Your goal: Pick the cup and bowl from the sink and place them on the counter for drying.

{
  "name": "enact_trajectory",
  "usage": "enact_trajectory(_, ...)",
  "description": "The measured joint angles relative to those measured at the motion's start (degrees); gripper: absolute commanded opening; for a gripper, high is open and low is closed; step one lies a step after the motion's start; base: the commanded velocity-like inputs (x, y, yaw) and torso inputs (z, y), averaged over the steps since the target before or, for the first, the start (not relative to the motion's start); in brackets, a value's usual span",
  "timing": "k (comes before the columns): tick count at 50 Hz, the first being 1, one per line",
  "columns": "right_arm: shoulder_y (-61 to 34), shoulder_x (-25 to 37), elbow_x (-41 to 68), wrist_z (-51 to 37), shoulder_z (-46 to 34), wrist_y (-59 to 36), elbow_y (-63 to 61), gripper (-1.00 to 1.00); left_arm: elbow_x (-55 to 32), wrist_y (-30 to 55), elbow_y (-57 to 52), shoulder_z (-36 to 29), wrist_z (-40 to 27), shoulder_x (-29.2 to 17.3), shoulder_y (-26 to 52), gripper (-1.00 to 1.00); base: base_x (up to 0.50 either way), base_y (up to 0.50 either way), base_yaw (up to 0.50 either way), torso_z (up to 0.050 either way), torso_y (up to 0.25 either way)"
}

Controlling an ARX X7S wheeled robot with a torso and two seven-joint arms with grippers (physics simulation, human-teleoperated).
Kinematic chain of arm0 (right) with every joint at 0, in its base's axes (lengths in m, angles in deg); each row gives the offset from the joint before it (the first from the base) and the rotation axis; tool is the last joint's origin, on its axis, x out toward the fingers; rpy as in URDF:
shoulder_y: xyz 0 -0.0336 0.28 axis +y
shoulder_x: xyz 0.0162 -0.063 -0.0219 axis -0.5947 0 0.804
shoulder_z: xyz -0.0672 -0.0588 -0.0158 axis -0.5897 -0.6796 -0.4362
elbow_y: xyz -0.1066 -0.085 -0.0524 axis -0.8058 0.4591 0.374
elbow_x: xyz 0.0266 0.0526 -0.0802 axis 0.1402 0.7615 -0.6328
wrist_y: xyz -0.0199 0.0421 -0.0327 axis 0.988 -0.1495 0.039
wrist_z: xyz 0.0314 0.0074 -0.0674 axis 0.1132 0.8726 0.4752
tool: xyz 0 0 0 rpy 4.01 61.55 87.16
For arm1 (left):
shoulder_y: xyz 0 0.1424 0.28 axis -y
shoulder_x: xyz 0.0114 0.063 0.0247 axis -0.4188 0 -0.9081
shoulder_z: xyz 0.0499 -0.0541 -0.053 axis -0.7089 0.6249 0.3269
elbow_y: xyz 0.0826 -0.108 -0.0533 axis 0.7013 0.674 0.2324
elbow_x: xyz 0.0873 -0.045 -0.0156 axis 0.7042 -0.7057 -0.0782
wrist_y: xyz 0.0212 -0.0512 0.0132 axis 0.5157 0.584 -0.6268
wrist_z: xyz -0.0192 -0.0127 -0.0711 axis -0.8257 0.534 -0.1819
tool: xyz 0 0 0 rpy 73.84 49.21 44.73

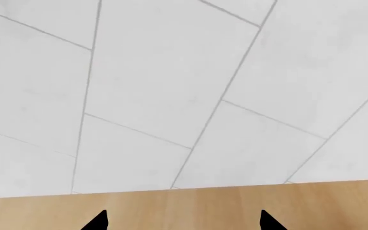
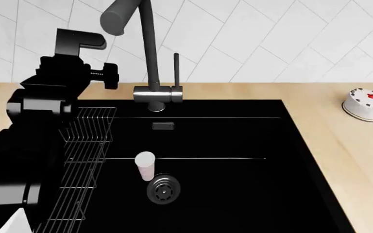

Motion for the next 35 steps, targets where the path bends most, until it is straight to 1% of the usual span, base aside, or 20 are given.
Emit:
enact_trajectory(6,4.9,1.4,-2.8,0.3,4.8,0.0,-1.3,-1.0,0.0,-0.1,0.0,0.0,-0.1,0.0,0.1,1.0,0.0,0.0,0.0,0.0,0.0)
enact_trajectory(19,14.8,2.0,-8.1,0.5,15.7,0.0,-4.5,-1.0,0.1,-0.3,0.0,-0.2,-0.1,0.2,0.1,1.0,0.0,0.0,0.0,0.0,0.001)
enact_trajectory(30,20.9,0.7,-9.0,-1.6,23.0,1.1,-7.6,-1.0,-0.1,-0.2,0.0,0.0,-0.1,0.1,0.3,1.0,0.0,0.0,0.0,0.0,0.0)
enact_trajectory(31,21.3,0.6,-9.0,-1.8,23.5,1.3,-7.8,1.0,-0.1,-0.2,0.0,0.0,-0.1,0.1,0.3,1.0,0.0,0.0,0.0,0.0,0.0)
enact_trajectory(35,22.4,0.3,-9.0,-2.2,25.0,1.7,-8.5,1.0,-0.1,-0.2,0.0,-0.1,0.0,0.1,0.3,1.0,0.0,0.0,0.0,0.0,0.0)
